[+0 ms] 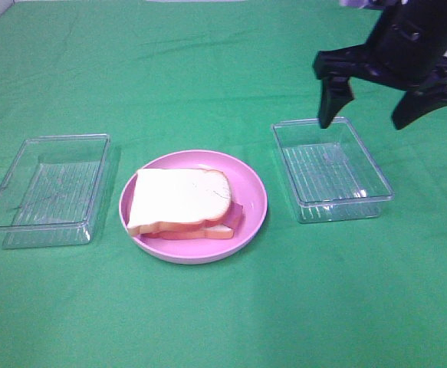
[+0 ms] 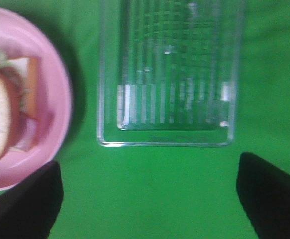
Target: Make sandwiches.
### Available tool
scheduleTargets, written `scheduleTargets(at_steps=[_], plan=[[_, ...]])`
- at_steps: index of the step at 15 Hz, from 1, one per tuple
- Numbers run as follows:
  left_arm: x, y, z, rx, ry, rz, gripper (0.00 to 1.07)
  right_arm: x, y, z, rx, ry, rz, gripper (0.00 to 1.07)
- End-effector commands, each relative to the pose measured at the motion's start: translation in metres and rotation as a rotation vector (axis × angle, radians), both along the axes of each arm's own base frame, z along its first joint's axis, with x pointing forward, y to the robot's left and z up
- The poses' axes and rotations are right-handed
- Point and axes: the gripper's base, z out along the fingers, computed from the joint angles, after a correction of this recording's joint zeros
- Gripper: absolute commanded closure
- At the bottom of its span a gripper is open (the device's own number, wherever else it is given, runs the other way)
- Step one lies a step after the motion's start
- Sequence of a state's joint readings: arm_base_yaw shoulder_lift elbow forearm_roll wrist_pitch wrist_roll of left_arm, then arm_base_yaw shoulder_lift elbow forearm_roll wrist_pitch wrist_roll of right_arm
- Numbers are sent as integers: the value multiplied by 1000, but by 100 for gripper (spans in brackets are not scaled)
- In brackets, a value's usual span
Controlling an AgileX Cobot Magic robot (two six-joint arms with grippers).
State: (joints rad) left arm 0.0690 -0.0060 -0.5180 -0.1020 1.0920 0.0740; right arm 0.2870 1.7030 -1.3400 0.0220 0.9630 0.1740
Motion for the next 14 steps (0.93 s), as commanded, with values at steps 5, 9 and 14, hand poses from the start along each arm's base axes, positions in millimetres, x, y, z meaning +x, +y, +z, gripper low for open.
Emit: scheduleTargets(at_steps=[5, 9, 14], plan=[[-1, -1, 1, -15, -26, -7, 7, -3, -73, 3, -63, 140, -99, 18], [-1, -1, 1, -15, -26, -7, 7, -69, -71, 11, -51, 203, -74, 19], [-1, -1, 1, -18, -26, -8, 7, -192, -84, 33, -16, -39, -88, 19]])
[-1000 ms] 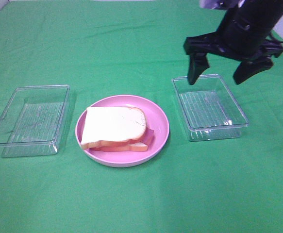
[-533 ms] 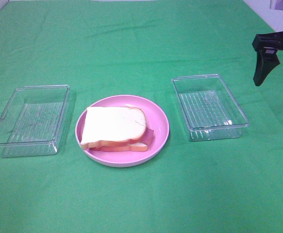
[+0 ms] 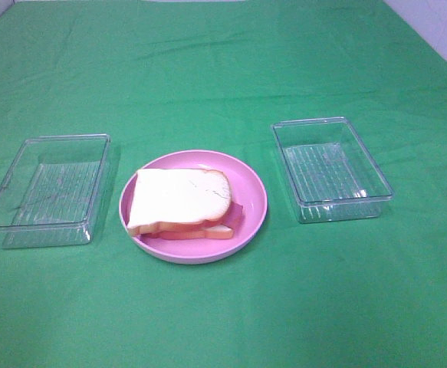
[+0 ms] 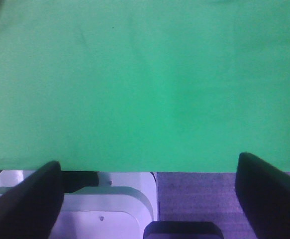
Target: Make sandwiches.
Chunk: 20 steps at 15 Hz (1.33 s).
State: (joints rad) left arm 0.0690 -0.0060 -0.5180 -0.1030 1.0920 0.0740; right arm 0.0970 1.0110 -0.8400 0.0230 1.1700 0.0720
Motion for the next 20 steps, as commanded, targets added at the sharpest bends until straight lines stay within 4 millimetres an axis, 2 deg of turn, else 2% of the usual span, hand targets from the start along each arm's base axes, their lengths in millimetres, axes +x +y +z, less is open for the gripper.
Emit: scheduleTargets(at_steps=[1, 3, 7, 11, 13, 20], plan=[[-1, -1, 1, -19, -26, -9, 7, -35, -4, 1, 6, -113, -1, 19], [-1, -1, 1, -19, -26, -9, 7, -71, -8, -5, 17, -247, -2, 19], [-1, -1, 1, -19, -26, -9, 7, -124, -14, -32, 15, -503, 18, 19], [-1, -2, 1, -28, -27, -15, 7, -155, -19, -40, -7, -658, 28, 19], [-1, -2, 1, -29, -27, -16, 7, -165, -20, -42, -2, -732, 34, 19], [-1, -2, 1, -28, -27, -17, 7, -165, -19, -42, -8, -731, 52, 19]])
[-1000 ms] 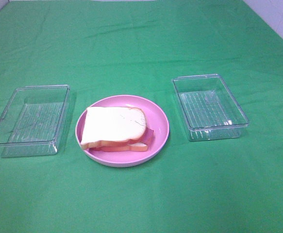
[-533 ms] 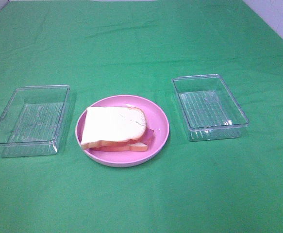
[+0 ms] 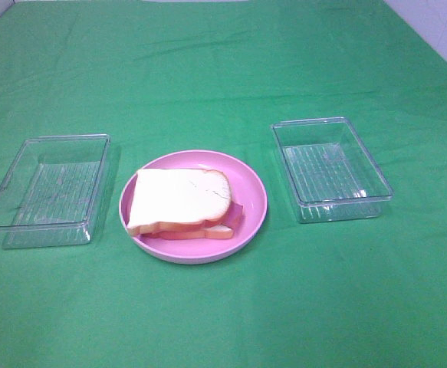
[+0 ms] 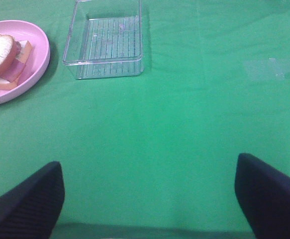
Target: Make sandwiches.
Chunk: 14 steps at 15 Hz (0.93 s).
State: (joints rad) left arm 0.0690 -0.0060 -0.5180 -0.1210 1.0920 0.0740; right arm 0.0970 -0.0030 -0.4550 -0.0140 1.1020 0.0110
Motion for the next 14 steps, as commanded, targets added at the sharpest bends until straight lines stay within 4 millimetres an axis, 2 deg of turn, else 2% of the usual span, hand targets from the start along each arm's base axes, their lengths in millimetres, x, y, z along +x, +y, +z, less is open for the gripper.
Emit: scheduleTargets(at_steps=[1, 14], plan=[[-1, -1, 1, -14, -24, -6, 7, -4, -1, -1, -7, -32, 6, 19], [-1, -1, 1, -14, -24, -6, 7, -4, 0, -1, -2, -31, -29, 19]])
